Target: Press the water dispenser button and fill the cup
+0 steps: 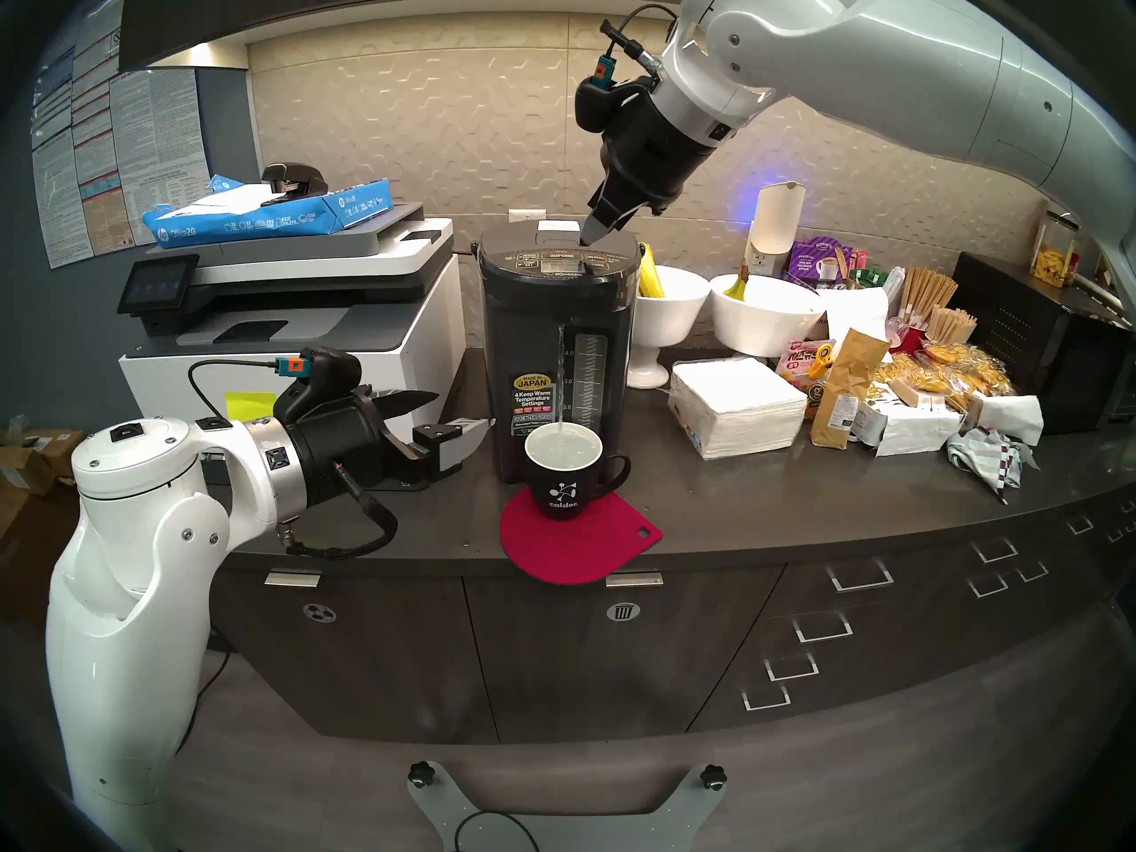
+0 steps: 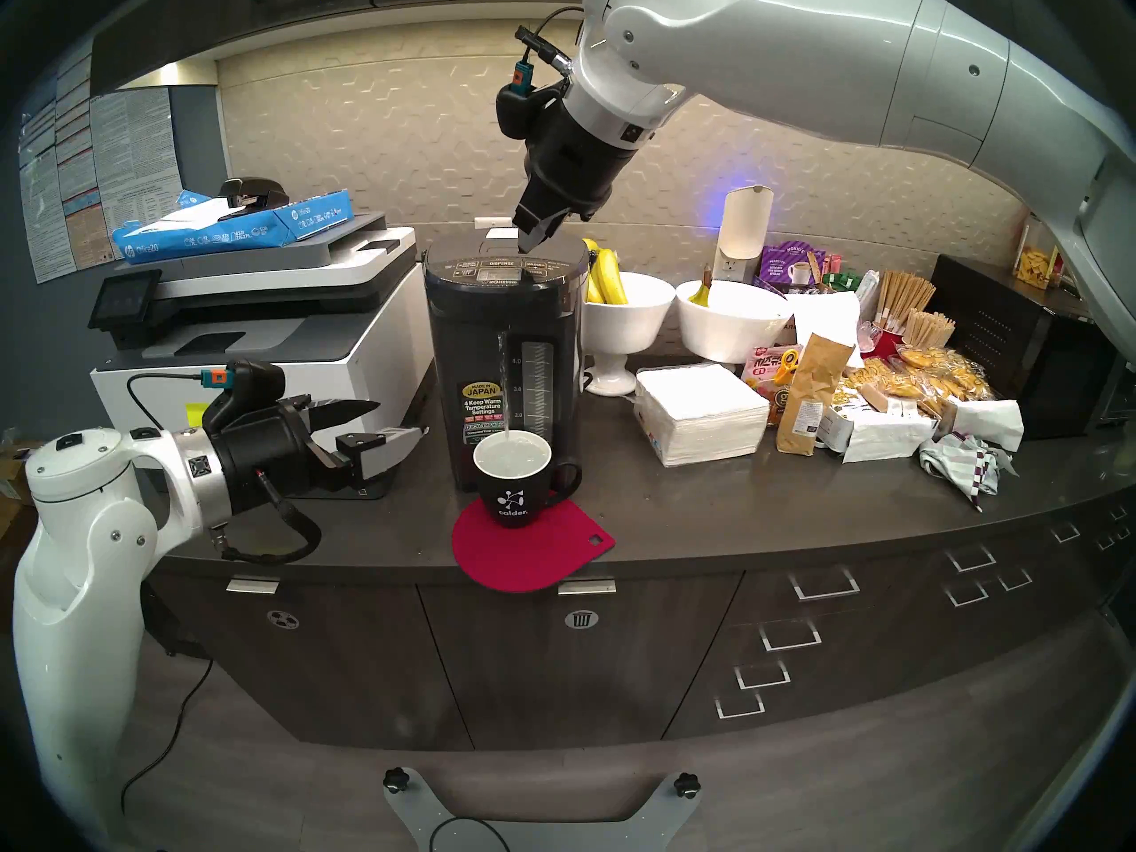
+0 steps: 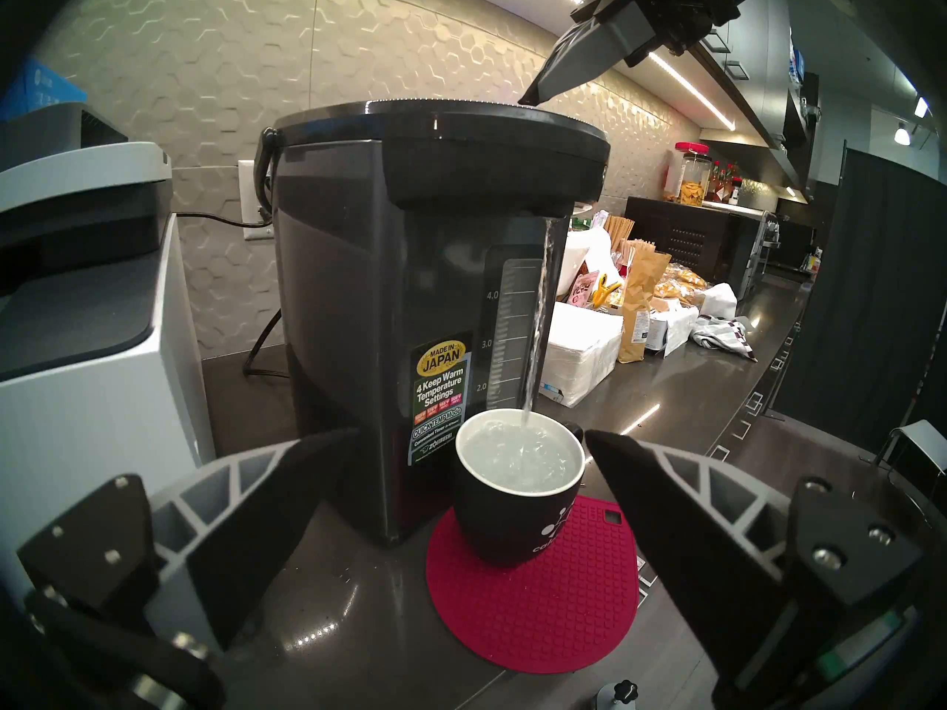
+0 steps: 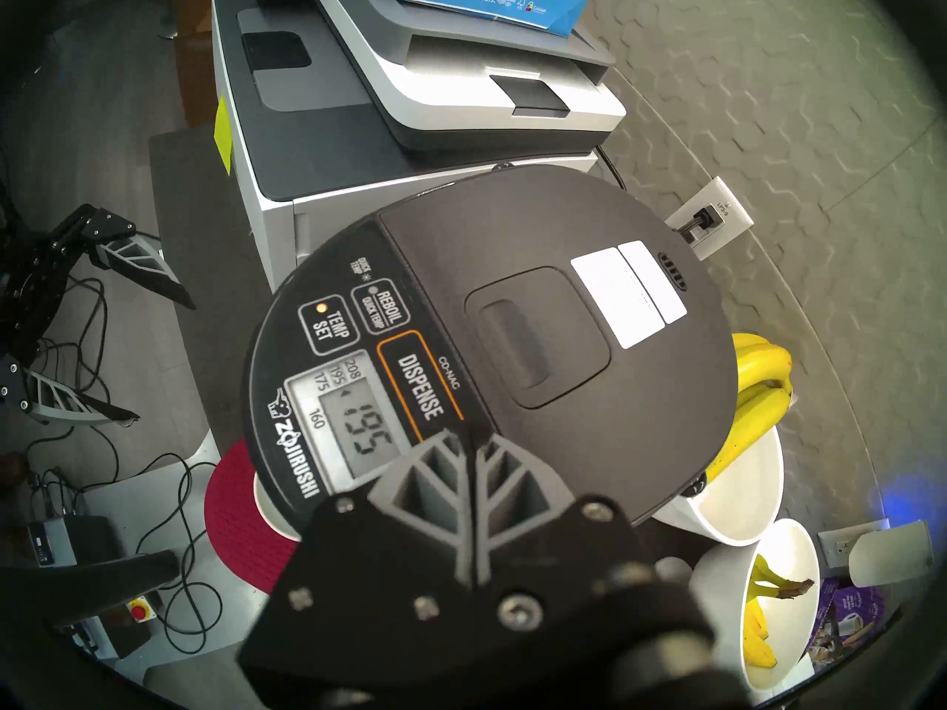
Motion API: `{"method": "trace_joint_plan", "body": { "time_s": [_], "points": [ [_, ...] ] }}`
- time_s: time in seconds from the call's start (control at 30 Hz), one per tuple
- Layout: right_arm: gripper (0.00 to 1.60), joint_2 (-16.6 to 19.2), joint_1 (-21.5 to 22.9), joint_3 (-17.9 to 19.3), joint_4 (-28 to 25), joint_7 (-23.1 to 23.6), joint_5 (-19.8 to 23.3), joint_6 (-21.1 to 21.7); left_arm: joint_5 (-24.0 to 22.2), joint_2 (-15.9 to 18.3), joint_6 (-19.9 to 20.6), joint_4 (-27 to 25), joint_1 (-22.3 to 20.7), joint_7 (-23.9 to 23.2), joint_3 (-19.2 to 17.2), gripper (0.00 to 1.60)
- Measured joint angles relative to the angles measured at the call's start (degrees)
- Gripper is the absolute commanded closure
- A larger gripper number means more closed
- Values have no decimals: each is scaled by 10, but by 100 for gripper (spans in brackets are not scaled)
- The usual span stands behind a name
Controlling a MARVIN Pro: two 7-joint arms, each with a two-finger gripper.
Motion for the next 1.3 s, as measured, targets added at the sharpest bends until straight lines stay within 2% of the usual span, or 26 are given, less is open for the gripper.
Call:
{"method": "trace_joint_plan", "body": {
  "time_s": [0.27, 0.53, 1.3],
  "points": [
    [160, 13, 10, 13, 0, 4, 3, 0, 0, 0, 0, 0, 0, 0, 0, 0],
    [160, 45, 20, 29, -41, -8, 15, 0, 0, 0, 0, 0, 0, 0, 0, 0],
    [160, 181, 31, 63, -149, -56, 66, 0, 0, 0, 0, 0, 0, 0, 0, 0]
  ]
}}
